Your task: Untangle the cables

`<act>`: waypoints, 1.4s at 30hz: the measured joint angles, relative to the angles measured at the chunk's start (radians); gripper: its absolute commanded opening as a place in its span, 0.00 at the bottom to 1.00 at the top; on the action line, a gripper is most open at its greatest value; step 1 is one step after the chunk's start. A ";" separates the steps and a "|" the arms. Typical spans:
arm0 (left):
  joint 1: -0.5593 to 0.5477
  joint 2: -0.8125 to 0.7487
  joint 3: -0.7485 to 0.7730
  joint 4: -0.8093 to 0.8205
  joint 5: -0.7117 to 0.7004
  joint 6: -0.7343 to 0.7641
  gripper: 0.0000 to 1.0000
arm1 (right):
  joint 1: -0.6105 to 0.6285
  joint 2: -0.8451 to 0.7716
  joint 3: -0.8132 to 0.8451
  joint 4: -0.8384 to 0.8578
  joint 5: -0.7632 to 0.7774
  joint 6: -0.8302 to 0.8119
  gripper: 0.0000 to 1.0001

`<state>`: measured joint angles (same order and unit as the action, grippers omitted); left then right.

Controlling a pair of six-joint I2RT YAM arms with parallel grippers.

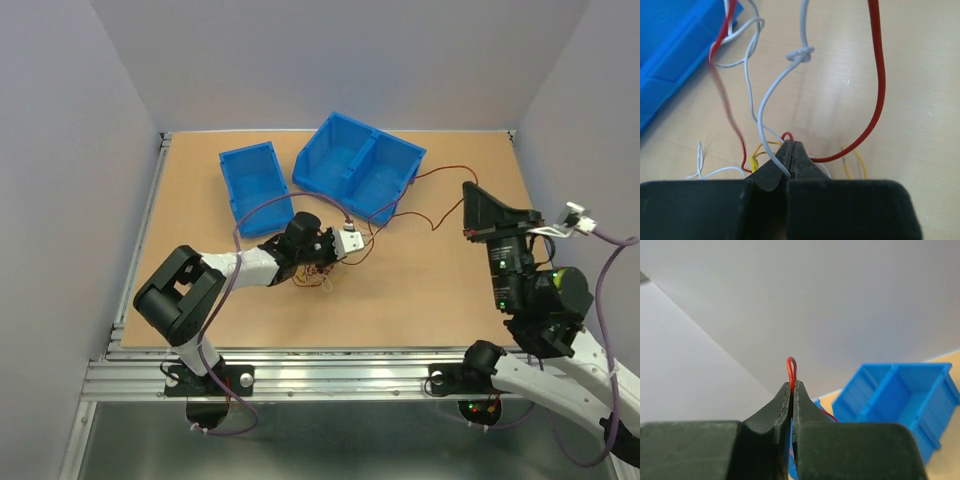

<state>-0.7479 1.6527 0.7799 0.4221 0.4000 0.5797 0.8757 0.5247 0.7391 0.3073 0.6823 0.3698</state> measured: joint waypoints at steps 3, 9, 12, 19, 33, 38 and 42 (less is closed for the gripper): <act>0.028 -0.029 0.000 0.007 0.029 -0.017 0.00 | 0.000 0.012 0.124 -0.012 0.032 -0.017 0.01; 0.032 -0.013 0.005 0.014 0.069 -0.036 0.00 | 0.000 0.093 0.422 0.035 0.054 -0.093 0.00; 0.037 0.017 0.021 -0.003 0.072 -0.043 0.00 | 0.000 0.121 0.490 0.079 0.056 -0.133 0.01; 0.052 0.051 0.055 -0.031 0.081 -0.058 0.00 | 0.000 0.075 0.458 0.113 0.051 -0.188 0.01; 0.100 -0.026 0.053 -0.062 0.148 -0.090 0.49 | 0.000 0.145 0.385 0.179 0.016 -0.210 0.01; 0.100 -0.142 0.050 -0.119 0.149 -0.064 0.69 | 0.000 0.331 0.412 0.172 -0.031 -0.218 0.01; 0.116 -0.257 0.005 -0.120 0.140 -0.040 0.82 | 0.000 0.487 0.461 0.164 -0.082 -0.226 0.00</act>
<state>-0.6319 1.3960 0.7849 0.3019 0.5396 0.5400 0.8757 1.0115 1.2003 0.4713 0.6006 0.1436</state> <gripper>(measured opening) 0.722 0.035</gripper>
